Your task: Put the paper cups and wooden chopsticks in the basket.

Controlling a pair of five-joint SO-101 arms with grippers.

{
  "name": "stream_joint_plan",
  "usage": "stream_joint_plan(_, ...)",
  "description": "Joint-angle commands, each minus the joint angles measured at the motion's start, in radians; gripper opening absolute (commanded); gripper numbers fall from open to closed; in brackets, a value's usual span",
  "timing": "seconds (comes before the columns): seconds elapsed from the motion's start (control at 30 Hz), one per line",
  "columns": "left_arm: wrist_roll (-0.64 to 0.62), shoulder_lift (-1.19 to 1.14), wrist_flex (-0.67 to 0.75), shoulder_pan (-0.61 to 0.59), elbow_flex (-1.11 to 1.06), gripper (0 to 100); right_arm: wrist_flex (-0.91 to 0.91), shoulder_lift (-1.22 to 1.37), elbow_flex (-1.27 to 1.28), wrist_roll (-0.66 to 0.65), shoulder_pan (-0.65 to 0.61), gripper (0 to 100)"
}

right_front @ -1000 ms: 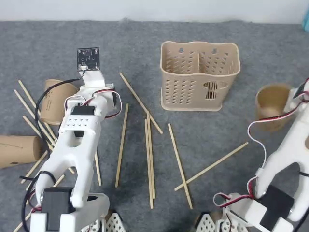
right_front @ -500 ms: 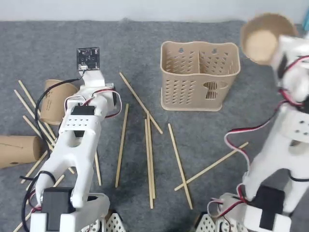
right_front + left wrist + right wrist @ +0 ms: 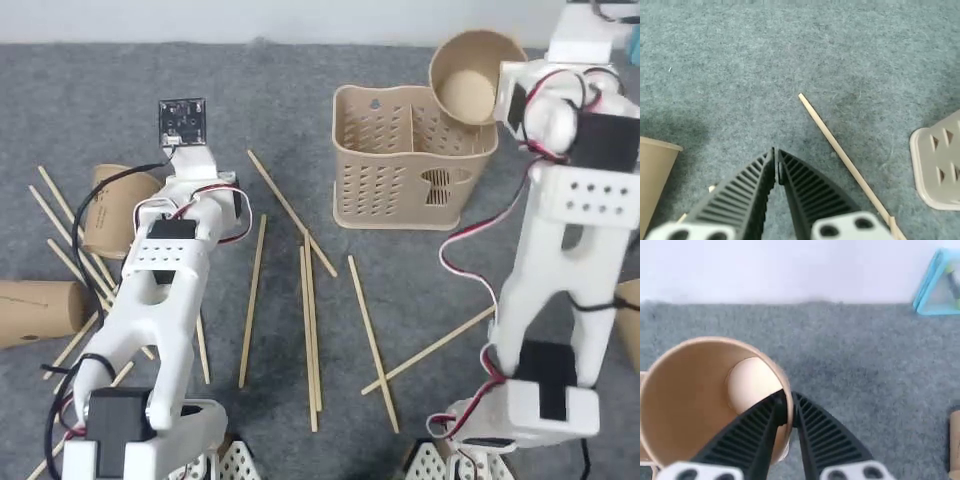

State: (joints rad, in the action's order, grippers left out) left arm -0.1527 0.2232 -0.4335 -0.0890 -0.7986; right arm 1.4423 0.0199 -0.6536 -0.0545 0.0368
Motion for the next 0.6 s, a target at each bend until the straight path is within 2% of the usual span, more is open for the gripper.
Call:
stream_joint_plan(0.0, 0.011, 0.005, 0.037, 0.008, 0.007, 1, 0.024, 0.007, -0.052, 0.012, -0.015, 0.8)
stream_joint_plan(0.23, 0.064, 0.003, 0.058, 0.009, -0.005, 1, 0.033, 0.013, -0.048, 0.014, -0.044, 0.8)
stream_joint_plan(0.57, 0.066, 0.005, 0.058, 0.009, -0.008, 1, 0.107, 0.012, -0.049, 0.041, -0.056, 0.8)
